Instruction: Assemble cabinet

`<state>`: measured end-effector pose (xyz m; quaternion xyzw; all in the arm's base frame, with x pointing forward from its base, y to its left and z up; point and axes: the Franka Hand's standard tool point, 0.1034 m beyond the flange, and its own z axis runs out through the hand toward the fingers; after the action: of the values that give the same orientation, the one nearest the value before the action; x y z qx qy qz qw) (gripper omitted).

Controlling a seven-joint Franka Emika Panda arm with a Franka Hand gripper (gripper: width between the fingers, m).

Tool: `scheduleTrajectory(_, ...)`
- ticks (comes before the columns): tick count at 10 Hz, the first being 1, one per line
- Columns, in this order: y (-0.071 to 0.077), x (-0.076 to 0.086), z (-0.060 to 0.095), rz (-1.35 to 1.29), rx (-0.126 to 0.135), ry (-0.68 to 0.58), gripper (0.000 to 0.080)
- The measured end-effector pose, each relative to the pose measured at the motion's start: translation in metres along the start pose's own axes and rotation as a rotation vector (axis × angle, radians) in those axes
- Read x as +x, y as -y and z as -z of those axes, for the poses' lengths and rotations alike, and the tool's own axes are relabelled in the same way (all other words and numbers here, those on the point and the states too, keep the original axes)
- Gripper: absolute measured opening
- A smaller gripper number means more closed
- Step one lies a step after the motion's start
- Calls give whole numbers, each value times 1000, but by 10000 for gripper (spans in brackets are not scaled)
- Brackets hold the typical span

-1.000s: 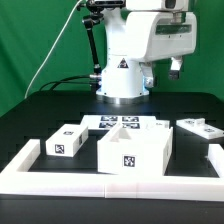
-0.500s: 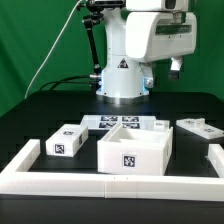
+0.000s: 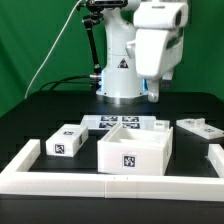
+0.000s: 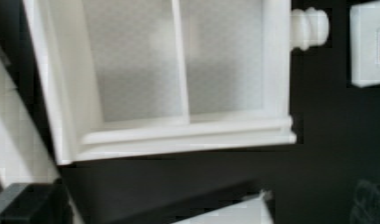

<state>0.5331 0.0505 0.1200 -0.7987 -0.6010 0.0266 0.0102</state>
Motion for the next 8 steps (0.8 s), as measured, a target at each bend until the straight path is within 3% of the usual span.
scheduleTrajectory(4,-1,0,0,-7,-9,-4,798)
scheduleTrajectory(6,14,1,-16,7,-43,-27,798)
scheduleTrajectory(8,29,-2,-32,14,-45,-33,798)
